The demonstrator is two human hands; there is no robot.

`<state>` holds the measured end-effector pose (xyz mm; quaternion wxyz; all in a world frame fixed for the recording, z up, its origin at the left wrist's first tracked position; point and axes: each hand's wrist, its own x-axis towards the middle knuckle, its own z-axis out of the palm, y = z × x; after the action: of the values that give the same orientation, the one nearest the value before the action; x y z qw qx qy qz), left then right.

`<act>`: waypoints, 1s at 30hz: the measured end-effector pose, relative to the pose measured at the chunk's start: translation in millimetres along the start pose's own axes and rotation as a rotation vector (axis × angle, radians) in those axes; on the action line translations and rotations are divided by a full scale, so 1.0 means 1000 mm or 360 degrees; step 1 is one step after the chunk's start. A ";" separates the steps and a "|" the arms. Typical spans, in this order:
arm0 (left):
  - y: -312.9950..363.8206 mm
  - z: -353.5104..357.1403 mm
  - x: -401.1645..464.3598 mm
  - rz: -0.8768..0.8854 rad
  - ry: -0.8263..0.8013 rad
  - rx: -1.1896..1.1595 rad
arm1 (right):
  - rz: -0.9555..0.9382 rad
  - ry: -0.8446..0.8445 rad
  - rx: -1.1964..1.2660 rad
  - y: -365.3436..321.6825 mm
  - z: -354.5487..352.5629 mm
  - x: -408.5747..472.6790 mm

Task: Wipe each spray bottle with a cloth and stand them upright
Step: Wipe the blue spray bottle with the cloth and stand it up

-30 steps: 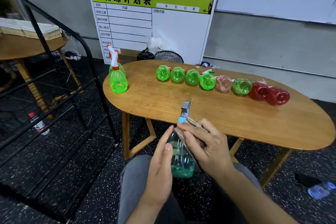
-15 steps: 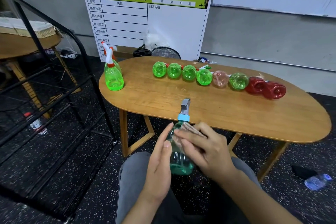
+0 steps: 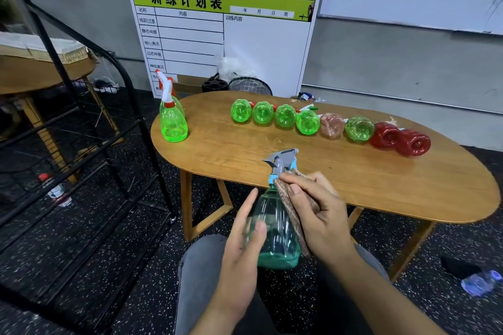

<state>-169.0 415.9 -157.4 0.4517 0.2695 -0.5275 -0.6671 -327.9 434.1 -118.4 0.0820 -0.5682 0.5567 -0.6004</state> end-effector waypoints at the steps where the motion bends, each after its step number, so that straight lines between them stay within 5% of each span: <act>1: 0.000 0.000 0.000 0.0008 0.0001 0.0039 | -0.0006 -0.0012 -0.0009 -0.001 0.001 0.000; 9: -0.005 -0.003 0.000 0.0066 0.0045 0.0156 | -0.0064 -0.0140 -0.0251 0.001 0.010 -0.011; 18: -0.007 -0.005 0.006 -0.0036 0.0153 -0.0043 | -0.0892 -0.0468 -0.0689 0.005 0.001 -0.050; 26: -0.008 -0.001 0.005 -0.0044 0.0060 -0.0011 | -0.0294 -0.0095 -0.0497 0.005 0.005 0.001; 30: -0.010 -0.004 0.006 -0.0037 0.0137 0.0003 | -0.0313 -0.0141 -0.0419 0.000 0.009 -0.009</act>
<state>-171.6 408.6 -167.5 0.4660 0.3045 -0.5050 -0.6596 -317.4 435.8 -126.4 -0.0278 -0.6518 0.5681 -0.5017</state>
